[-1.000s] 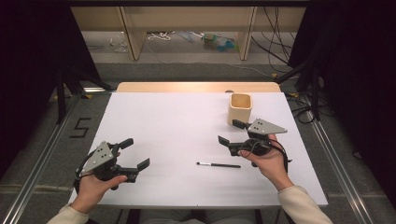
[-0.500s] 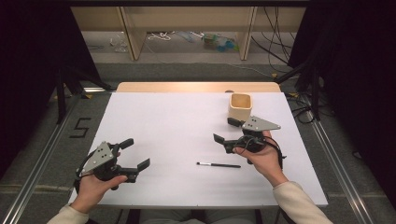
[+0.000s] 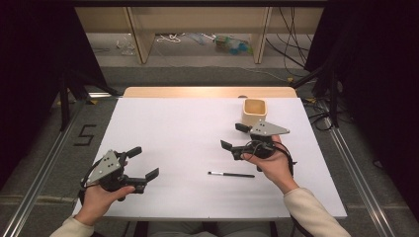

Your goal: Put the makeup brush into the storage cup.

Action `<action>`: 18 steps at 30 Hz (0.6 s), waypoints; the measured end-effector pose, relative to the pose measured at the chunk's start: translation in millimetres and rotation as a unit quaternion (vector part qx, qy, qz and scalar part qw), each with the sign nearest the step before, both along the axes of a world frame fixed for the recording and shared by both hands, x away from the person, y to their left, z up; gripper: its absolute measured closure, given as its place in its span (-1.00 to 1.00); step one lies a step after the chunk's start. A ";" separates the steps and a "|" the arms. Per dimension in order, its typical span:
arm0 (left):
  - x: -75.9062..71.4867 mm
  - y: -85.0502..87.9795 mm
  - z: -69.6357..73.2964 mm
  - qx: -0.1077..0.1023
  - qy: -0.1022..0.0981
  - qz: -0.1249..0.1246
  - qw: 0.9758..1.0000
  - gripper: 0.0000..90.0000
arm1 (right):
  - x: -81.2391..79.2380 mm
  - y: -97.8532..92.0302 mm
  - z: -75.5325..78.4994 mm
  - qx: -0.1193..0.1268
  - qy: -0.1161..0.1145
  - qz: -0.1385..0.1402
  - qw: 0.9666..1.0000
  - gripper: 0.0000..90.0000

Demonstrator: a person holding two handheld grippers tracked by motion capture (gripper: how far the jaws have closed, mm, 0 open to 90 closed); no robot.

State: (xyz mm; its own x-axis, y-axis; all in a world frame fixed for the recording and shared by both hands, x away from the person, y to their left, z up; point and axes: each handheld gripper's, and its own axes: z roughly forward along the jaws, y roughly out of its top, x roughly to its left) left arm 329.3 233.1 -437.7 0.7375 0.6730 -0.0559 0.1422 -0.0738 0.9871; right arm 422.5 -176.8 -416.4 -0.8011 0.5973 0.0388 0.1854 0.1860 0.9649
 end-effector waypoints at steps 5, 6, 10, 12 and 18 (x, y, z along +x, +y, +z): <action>0.3 0.4 -0.1 0.000 0.000 0.000 1.000 -0.90 | 2.2 5.1 -1.0 0.000 0.010 0.008 1.000 -0.64; 0.2 0.2 -0.2 -0.001 0.001 0.001 1.000 -0.90 | 3.1 5.5 -1.2 -0.004 0.004 0.005 1.000 -0.64; 0.4 0.4 -0.2 0.000 0.000 0.000 1.000 -0.90 | 4.7 9.1 -2.3 0.000 0.008 0.008 1.000 -0.63; 0.4 0.4 -0.3 -0.001 0.001 0.000 1.000 -0.90 | 5.4 9.8 -2.7 -0.002 0.005 0.009 1.000 -0.63; 0.7 0.0 -0.6 -0.002 0.003 0.001 1.000 -0.90 | 6.2 11.9 -3.2 -0.005 0.013 0.013 1.000 -0.62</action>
State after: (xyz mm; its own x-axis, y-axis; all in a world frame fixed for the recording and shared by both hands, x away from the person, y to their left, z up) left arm 330.0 233.2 -438.3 0.7355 0.6745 -0.0631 0.1482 -0.0693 0.9865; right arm 428.7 -164.9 -419.6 -0.8148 0.5772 0.0546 0.2056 0.1996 0.9581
